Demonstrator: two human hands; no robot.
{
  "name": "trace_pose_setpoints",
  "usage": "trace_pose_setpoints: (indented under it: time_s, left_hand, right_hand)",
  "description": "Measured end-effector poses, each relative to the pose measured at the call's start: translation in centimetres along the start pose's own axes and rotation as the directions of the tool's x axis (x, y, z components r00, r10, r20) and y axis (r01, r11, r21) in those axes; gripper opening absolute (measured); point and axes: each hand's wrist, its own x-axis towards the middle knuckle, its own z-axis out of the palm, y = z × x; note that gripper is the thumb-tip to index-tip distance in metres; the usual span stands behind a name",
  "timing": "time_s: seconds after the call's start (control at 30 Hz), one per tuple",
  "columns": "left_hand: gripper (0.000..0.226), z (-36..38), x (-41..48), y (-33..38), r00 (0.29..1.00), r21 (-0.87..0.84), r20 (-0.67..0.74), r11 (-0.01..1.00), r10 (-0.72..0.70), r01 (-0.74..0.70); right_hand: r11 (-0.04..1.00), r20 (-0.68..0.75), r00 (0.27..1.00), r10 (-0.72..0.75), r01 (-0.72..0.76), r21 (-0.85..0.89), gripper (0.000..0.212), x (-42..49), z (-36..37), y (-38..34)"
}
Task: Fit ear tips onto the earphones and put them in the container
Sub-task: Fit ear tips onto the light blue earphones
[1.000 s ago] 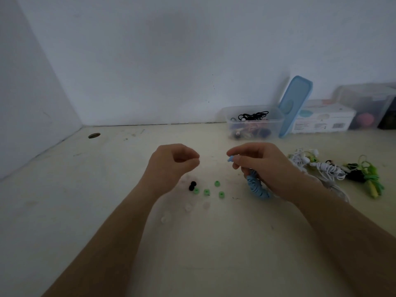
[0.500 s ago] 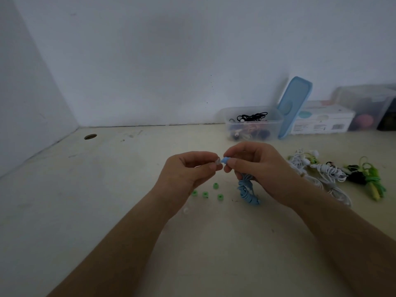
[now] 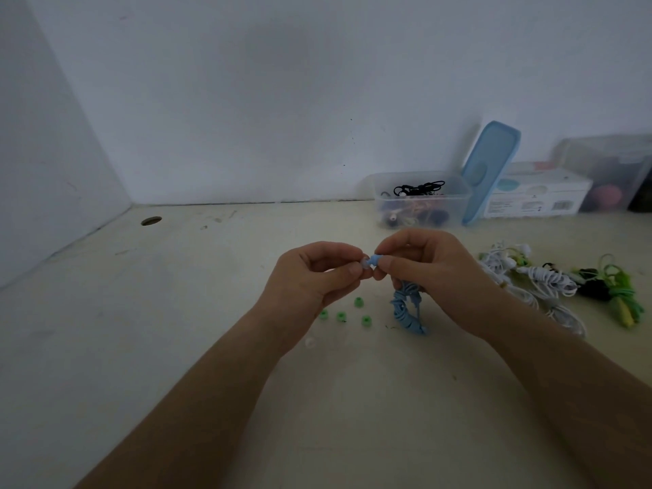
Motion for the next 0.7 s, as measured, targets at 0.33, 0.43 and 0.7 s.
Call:
trace_pose_setpoints:
  time_s: [0.33,0.43,0.7]
  left_hand:
    - [0.024,-0.05,-0.22,0.26,0.999,-0.017,0.031,1.000,-0.006,0.007]
    - [0.027,-0.11,-0.18,0.22,0.999,-0.023,0.040,1.000,-0.008,0.009]
    - [0.026,-0.06,-0.17,0.09,0.999,-0.014,0.053,1.000,-0.009,0.010]
  right_hand:
    - [0.999,0.030,0.999,0.036,-0.037,0.010,0.010,-0.01,-0.21,-0.10]
    - [0.999,0.050,0.998,0.039,-0.040,0.005,0.011,-0.06,-0.33,-0.07]
    - [0.999,0.099,0.994,0.035,-0.036,0.007,0.026,-0.13,-0.53,-0.14]
